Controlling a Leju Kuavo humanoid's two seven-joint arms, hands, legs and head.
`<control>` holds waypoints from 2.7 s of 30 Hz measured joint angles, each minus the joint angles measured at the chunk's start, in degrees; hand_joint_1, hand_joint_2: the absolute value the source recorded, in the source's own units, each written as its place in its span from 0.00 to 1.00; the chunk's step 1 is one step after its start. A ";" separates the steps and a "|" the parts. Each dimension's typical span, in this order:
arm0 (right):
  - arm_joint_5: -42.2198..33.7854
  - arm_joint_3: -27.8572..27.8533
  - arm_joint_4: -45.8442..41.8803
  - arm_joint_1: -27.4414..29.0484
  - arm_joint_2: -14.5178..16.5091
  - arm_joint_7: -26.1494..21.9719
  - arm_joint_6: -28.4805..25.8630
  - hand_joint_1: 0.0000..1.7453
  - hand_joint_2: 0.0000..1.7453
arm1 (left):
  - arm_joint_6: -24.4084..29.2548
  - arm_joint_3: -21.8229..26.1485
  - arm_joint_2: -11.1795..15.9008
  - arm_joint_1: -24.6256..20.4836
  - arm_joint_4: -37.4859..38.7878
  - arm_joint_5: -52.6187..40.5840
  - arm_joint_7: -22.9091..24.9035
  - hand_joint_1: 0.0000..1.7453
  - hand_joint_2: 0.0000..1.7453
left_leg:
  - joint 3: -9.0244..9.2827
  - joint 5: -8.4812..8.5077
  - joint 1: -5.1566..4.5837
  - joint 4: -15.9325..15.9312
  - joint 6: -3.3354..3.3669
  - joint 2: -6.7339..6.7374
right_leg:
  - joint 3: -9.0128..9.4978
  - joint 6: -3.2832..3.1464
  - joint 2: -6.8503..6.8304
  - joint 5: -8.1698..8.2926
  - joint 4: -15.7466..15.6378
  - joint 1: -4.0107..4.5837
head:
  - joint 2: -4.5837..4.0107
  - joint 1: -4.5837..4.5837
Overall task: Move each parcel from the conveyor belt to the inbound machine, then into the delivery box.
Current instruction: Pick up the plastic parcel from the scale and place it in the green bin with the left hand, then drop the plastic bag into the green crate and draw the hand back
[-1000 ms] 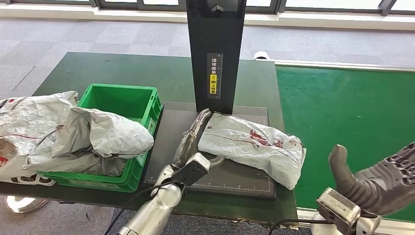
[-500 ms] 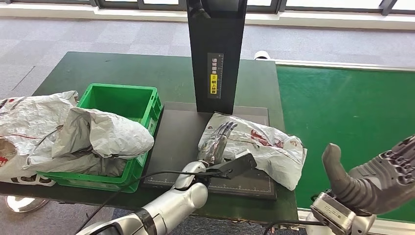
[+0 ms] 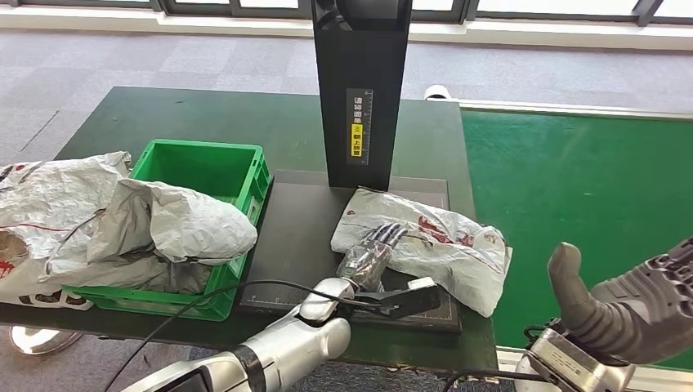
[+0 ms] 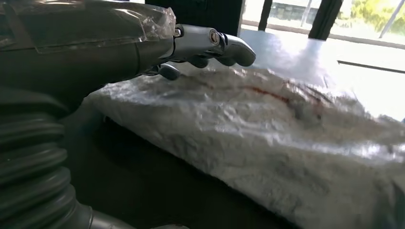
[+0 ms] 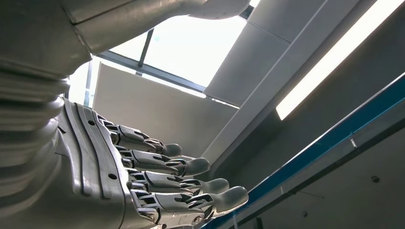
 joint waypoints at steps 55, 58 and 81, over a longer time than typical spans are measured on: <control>-0.12 -0.73 0.00 0.17 0.00 0.23 0.01 0.00 1.00 | 13.75 41.31 0.33 11.01 -36.59 -54.69 -7.80 1.00 1.00 | 0.00 -0.01 -0.01 -0.01 0.01 0.22 | -0.06 0.00 0.19 0.01 0.01 -0.01 | 0.00 0.02; -0.05 -0.74 0.07 0.16 0.00 0.22 0.02 0.00 1.00 | 13.75 45.57 0.33 12.54 -42.11 -56.48 -8.84 1.00 1.00 | -0.01 -0.01 0.00 -0.01 0.01 0.22 | -0.07 0.00 0.19 0.00 0.02 -0.01 | 0.00 0.01; 0.27 -0.73 1.19 0.01 0.00 0.15 0.03 0.00 1.00 | 13.71 59.70 2.75 11.02 -48.49 -59.18 -3.00 1.00 1.00 | -0.05 0.02 -0.01 -0.01 -0.02 0.13 | -0.07 0.00 0.11 0.01 0.02 0.03 | 0.00 0.01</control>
